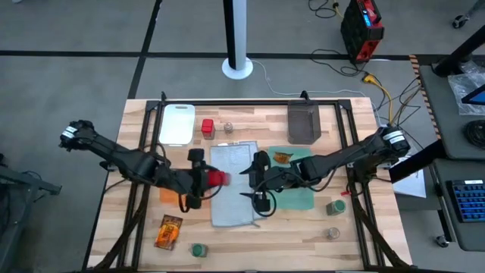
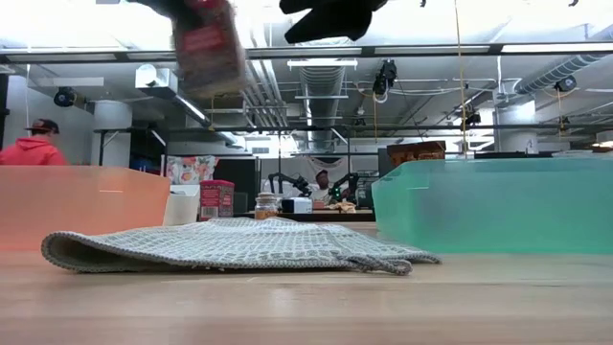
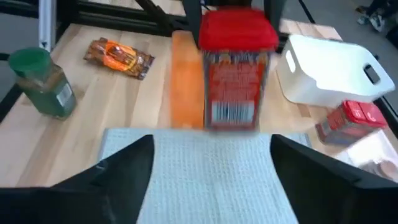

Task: Sort spices by type
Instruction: Put the bottom red seasoning can into the orange bin

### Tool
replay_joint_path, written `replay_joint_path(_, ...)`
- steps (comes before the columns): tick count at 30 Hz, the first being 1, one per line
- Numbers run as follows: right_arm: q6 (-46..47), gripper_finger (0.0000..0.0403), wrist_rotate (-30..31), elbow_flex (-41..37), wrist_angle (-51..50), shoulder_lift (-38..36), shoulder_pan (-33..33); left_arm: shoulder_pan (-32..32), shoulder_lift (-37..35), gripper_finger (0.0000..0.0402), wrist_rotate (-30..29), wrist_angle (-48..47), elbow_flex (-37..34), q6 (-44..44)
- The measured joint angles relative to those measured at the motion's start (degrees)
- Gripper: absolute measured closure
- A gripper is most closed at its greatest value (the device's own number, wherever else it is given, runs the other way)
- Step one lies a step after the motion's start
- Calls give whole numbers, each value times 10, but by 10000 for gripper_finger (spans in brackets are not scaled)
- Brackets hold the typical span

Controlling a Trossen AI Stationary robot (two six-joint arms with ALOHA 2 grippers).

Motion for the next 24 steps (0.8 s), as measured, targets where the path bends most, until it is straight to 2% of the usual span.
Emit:
replay_joint_path(4,1,67,2,3,-5,-6,-5,-7,-4,204,4,-117,9,-71)
replay_joint_path(8,-2,69,2,-1,-5,-6,-9,-27,-23,204,6,-160,-26,-135)
replay_joint_path(15,-6,95,2,-9,-4,-6,-13,-58,-92,204,50,-209,-78,-217)
replay_joint_path(24,-4,126,2,-25,10,-6,-17,-76,-182,204,48,-195,-184,-266)
